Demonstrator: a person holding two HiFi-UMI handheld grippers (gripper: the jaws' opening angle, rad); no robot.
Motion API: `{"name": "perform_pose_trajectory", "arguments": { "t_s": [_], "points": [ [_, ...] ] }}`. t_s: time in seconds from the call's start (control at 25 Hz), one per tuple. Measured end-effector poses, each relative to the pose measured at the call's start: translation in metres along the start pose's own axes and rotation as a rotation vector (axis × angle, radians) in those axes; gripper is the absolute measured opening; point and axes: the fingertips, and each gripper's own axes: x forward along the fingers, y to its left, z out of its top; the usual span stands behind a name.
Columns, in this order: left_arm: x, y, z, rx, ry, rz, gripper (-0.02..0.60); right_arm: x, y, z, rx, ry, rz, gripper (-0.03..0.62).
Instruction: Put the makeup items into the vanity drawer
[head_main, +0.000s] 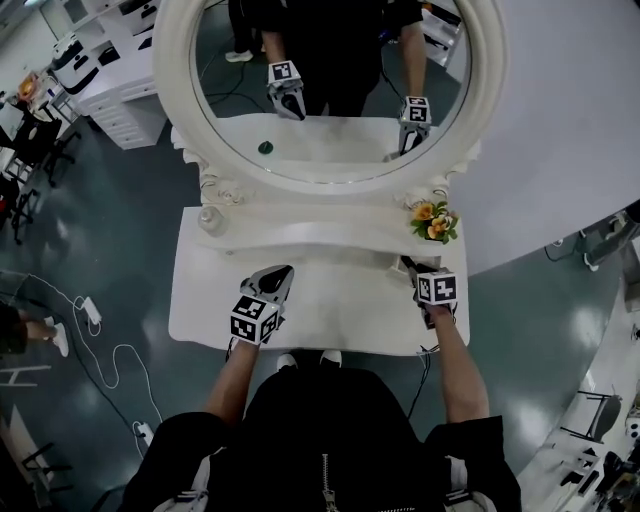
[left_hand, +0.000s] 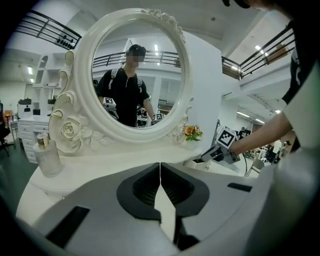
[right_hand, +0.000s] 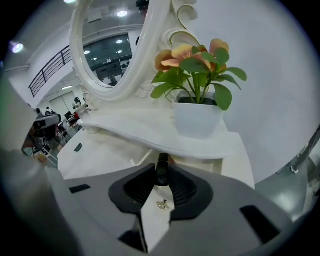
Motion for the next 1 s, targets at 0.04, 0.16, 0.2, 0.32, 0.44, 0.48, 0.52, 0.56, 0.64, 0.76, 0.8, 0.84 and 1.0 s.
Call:
{"name": "perform_pose_trajectory", "arguments": {
  "t_s": [0.04,0.16,0.2,0.32,0.44,0.48,0.52,0.56,0.64,0.76,0.8,0.84,1.0],
  "points": [
    [0.0,-0.001,-0.001,-0.008,-0.001,0.007,0.021,0.002,-0.001,0.0,0.003,0.005,0.006,0.092],
    [0.0,-0.003,-0.004,-0.021,0.003,0.026,0.021,0.005,-0.004,0.001,0.018,0.004,0.019,0.094],
    [0.001,-0.003,-0.004,-0.022,0.003,0.031,0.021,0.007,-0.005,0.001,0.02,0.002,0.023,0.095],
    [0.001,-0.005,-0.004,-0.016,0.006,0.045,0.021,0.01,-0.005,0.001,0.015,-0.007,0.034,0.097],
    [0.0,-0.01,-0.003,-0.004,0.009,0.055,0.022,0.009,-0.009,-0.001,0.021,-0.019,0.025,0.098],
    [-0.002,-0.011,-0.002,-0.007,0.008,0.057,0.021,0.007,-0.01,-0.001,0.03,-0.03,0.025,0.1],
    [-0.004,-0.012,-0.002,-0.011,0.006,0.059,0.021,0.005,-0.01,0.0,0.042,-0.045,0.026,0.1],
    [-0.005,-0.012,-0.002,-0.011,0.005,0.061,0.021,0.002,-0.011,0.001,0.057,-0.064,0.028,0.1],
    [-0.007,-0.012,-0.002,-0.009,0.006,0.062,0.021,-0.005,-0.01,0.006,0.091,-0.106,0.032,0.106],
    [-0.01,-0.008,0.0,-0.005,0.003,0.059,0.021,-0.019,-0.004,0.015,0.117,-0.188,0.046,0.04],
    [-0.011,-0.006,0.001,-0.004,-0.001,0.057,0.021,-0.023,0.001,0.019,0.113,-0.218,0.055,0.013],
    [-0.012,-0.003,0.003,-0.002,-0.006,0.054,0.021,-0.027,0.007,0.024,0.106,-0.247,0.066,0.006],
    [-0.017,0.012,0.011,0.011,-0.023,0.039,0.021,-0.041,0.042,0.053,0.04,-0.356,0.087,0.006]
  ]
}}
